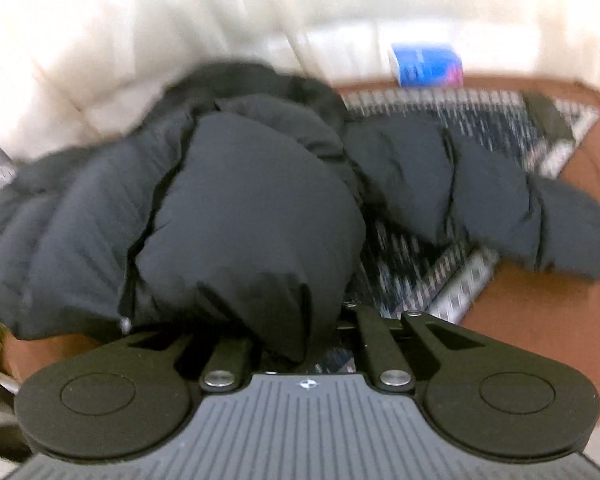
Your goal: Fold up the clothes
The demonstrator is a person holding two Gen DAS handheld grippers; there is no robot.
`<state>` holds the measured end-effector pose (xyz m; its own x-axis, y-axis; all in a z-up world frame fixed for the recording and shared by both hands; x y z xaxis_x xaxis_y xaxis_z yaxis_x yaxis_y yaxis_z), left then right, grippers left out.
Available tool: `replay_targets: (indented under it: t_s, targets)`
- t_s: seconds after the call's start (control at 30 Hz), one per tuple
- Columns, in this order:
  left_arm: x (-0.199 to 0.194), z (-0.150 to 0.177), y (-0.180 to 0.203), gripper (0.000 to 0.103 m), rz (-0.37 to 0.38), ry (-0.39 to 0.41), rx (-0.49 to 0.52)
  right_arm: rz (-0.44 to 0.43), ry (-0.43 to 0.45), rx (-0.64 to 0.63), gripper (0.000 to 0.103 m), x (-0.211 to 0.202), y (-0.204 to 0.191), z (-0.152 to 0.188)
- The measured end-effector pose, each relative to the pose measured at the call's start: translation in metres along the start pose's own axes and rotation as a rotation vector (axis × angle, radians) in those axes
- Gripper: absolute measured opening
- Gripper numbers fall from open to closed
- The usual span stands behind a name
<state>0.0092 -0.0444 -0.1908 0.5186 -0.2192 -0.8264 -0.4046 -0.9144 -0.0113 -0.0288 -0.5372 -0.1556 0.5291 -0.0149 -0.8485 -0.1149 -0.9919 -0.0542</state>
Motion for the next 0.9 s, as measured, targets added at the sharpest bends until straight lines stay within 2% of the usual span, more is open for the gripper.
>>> replay_targets:
  t_s: [0.03, 0.07, 0.1, 0.13, 0.2, 0.23, 0.3, 0.33, 0.43, 0.5, 0.57, 0.6, 0.67, 0.77, 0.83, 0.9]
  targets:
    - [0.012, 0.011, 0.003, 0.022, 0.001, -0.021, 0.006, 0.014, -0.022, -0.006, 0.010, 0.013, 0.004, 0.013]
    - [0.020, 0.020, 0.004, 0.041, -0.007, -0.034, 0.016, 0.029, -0.044, -0.012, 0.013, 0.026, 0.008, 0.026]
    - [0.024, 0.028, 0.006, 0.048, -0.018, -0.045, 0.030, 0.043, -0.063, -0.020, 0.017, 0.036, 0.012, 0.039]
    - [0.029, 0.035, 0.007, 0.052, -0.030, -0.056, 0.044, 0.057, -0.082, -0.028, 0.020, 0.047, 0.015, 0.052]
    - [0.027, 0.045, 0.007, 0.058, -0.027, -0.063, 0.063, 0.073, -0.093, -0.045, 0.035, 0.056, 0.021, 0.069]
    - [0.023, 0.047, 0.004, 0.064, -0.023, -0.061, 0.065, 0.079, -0.085, -0.055, 0.040, 0.056, 0.023, 0.075]
    - [0.009, 0.048, -0.005, 0.072, -0.020, -0.049, 0.052, 0.097, -0.044, -0.070, 0.058, 0.047, 0.028, 0.079]
    - [0.000, 0.048, -0.009, 0.078, -0.021, -0.041, 0.044, 0.103, -0.024, -0.069, 0.060, 0.042, 0.033, 0.079]
    - [-0.025, 0.042, -0.019, 0.082, -0.001, -0.019, 0.036, 0.094, 0.003, -0.073, 0.063, 0.027, 0.041, 0.076]
    - [-0.037, 0.035, -0.029, 0.088, 0.010, 0.000, 0.046, 0.080, 0.022, -0.093, 0.071, 0.016, 0.042, 0.076]
    - [-0.034, 0.030, -0.031, 0.093, -0.026, -0.012, 0.103, 0.073, 0.042, -0.146, 0.074, 0.011, 0.040, 0.076]
    - [-0.031, 0.028, -0.031, 0.093, -0.045, -0.022, 0.136, 0.085, 0.047, -0.198, 0.076, 0.011, 0.038, 0.076]
    - [-0.023, 0.028, -0.027, 0.086, -0.063, -0.056, 0.176, 0.169, 0.035, -0.394, 0.077, 0.023, 0.030, 0.081]
    - [-0.012, 0.033, -0.019, 0.088, -0.075, -0.111, 0.228, 0.235, 0.008, -0.647, 0.077, 0.038, 0.015, 0.089]
    - [-0.010, 0.042, -0.020, 0.090, -0.062, -0.143, 0.247, 0.238, -0.019, -0.696, 0.077, 0.042, 0.012, 0.092]
    - [-0.012, 0.047, -0.025, 0.089, 0.001, -0.150, 0.157, 0.201, -0.017, -0.657, 0.077, 0.040, 0.010, 0.089]
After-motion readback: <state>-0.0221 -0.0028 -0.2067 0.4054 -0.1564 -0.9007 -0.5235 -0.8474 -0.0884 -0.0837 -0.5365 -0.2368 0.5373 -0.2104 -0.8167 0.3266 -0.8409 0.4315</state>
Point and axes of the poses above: each gripper's, at about its wrist camera, not at the fingertips, and x roughly the way its jaws point, y to its right, z to its underside, the point moved 10 cm from there along x, roughly the way its jaws point, and after that the axes turned 12 degrees about z, right-handed, at the moved point
